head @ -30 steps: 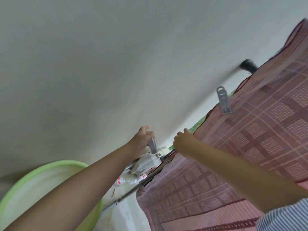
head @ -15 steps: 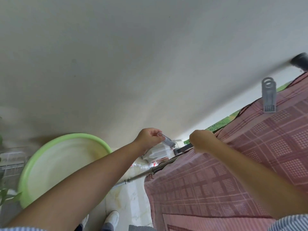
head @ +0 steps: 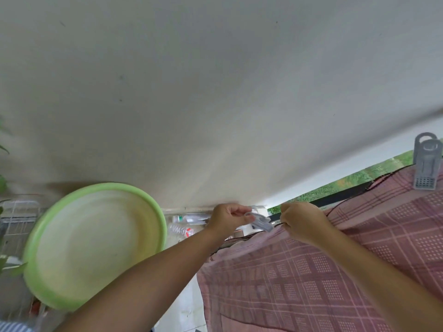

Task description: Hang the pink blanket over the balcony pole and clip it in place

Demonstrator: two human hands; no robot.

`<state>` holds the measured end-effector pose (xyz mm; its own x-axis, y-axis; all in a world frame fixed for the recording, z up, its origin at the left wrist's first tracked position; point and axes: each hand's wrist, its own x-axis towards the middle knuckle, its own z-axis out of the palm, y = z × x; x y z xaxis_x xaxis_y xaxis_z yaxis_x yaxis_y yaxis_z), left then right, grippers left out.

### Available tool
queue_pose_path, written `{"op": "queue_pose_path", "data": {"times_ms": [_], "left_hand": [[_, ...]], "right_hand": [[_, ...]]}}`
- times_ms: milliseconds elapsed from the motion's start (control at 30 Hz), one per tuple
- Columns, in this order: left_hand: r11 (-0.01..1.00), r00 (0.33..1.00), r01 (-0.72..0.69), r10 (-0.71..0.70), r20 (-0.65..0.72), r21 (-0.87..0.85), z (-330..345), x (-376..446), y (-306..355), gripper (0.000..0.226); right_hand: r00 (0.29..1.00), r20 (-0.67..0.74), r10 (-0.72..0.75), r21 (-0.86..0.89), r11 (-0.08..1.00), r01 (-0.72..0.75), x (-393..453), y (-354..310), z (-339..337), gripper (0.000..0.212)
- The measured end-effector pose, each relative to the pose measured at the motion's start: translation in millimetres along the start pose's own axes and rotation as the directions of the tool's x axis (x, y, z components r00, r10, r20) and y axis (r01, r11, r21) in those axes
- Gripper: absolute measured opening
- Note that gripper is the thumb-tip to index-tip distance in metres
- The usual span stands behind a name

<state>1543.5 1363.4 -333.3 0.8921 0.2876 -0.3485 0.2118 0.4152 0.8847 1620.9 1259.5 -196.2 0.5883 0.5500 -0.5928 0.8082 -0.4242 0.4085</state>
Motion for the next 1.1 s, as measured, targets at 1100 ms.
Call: {"op": "queue_pose_path", "data": {"times_ms": [1100], "left_hand": [[0.489,0.829,-0.549,0.425,0.365,0.678,-16,-13,83,0.05]], "right_hand": [[0.768,-0.64,-0.005,-0.062,0.997,-0.045,-66,-5,22,0.026]]}}
